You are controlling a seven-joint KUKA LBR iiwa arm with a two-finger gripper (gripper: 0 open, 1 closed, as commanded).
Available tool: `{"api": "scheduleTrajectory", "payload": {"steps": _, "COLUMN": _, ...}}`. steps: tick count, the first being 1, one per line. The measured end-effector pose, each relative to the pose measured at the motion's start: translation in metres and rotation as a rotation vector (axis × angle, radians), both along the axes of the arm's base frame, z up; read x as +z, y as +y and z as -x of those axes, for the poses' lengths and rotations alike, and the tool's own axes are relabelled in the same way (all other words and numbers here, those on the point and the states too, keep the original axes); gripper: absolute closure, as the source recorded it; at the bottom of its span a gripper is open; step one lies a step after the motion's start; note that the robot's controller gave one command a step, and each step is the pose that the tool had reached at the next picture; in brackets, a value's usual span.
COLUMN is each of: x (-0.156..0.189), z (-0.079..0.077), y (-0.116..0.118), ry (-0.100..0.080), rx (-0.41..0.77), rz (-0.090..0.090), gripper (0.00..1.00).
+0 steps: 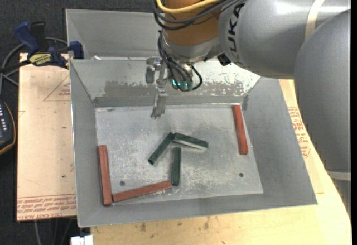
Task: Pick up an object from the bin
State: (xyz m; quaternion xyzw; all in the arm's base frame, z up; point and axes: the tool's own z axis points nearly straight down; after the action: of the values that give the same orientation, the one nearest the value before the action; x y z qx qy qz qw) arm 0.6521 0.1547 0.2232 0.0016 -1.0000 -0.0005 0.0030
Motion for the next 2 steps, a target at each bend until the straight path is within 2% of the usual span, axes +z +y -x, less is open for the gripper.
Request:
{"api": "scheduleTrajectory", "payload": {"steps": 1, "x": -0.114, "z": 0.055, "y": -0.078, "ry": 0.0, "rx": 0.204, "rz": 0.001, "gripper": 0.0}}
{"api": "scheduleTrajectory", "payload": {"steps": 2, "x": -0.154, "z": 0.062, "y": -0.063, "ry": -0.003, "rx": 0.262, "rz": 0.0, "gripper": 0.0}}
